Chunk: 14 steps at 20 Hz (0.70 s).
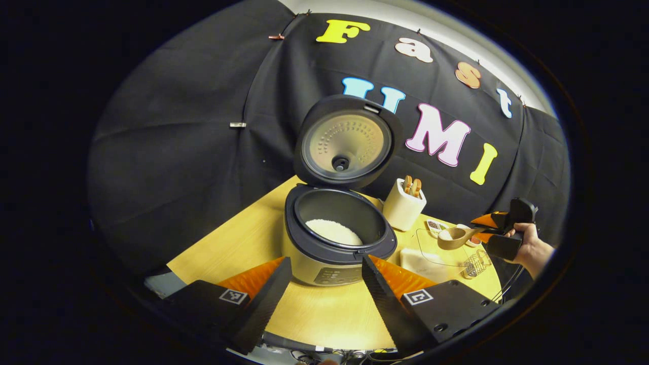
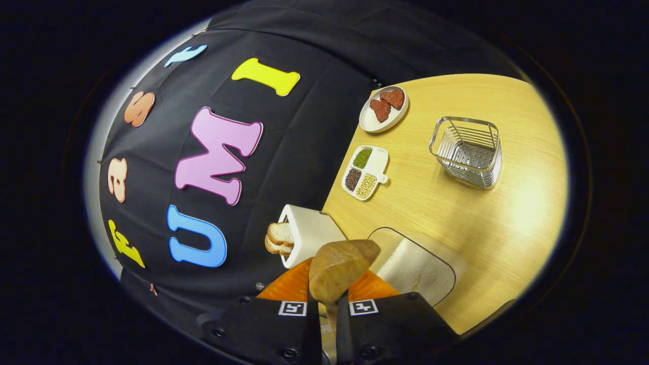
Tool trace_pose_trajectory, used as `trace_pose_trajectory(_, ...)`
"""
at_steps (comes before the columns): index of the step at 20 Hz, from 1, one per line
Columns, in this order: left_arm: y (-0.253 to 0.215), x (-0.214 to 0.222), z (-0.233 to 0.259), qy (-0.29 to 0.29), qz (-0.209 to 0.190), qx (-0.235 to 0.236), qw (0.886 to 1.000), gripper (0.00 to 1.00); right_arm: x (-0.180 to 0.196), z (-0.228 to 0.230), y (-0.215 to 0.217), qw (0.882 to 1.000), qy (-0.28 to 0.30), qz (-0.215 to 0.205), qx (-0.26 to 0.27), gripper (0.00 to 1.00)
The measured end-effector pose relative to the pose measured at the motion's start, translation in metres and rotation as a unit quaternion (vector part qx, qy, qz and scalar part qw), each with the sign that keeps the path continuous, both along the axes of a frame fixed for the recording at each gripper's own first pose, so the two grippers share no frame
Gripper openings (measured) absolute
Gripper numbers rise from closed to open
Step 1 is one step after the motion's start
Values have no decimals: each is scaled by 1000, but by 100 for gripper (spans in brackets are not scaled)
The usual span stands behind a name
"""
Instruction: Close the left gripper, press the button to open the rice cooker; take a wooden spoon from the chopstick holder with the right hand, scoop a spoonful of rice and pour it into the rice cooker, then put the wooden spoon back into the chopstick holder.
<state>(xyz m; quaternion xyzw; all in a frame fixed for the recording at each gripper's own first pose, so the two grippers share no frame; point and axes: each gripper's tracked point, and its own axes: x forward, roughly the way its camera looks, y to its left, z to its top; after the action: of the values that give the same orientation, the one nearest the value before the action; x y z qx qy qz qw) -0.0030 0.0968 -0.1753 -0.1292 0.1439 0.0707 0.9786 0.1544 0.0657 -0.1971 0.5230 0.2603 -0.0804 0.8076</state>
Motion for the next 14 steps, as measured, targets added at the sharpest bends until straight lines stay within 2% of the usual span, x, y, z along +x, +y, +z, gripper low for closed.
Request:
trace_pose_trajectory(1,-1,-1,2,-3,-2,-7,1000,96,-1,7,2,1000,-2,0,10,16)
trace_pose_trajectory(2,-1,-2,4,-6,-1,-15,1000,96,-1,14,6,1000,-5,0,20,11)
trace_pose_trajectory(3,0,-4,6,-11,0,-20,1000,96,-1,20,13,1000,-10,3,29,16)
trace_pose_trajectory(8,12,-10,14,-24,11,-16,1000,96,-3,48,55,996,-22,30,83,16)
trace_pose_trajectory(12,23,-17,15,-26,18,-11,999,96,-8,67,105,988,-32,72,136,16)
trace_pose_trajectory(14,25,-21,18,-31,19,-11,999,96,-11,68,124,986,-32,85,139,16)
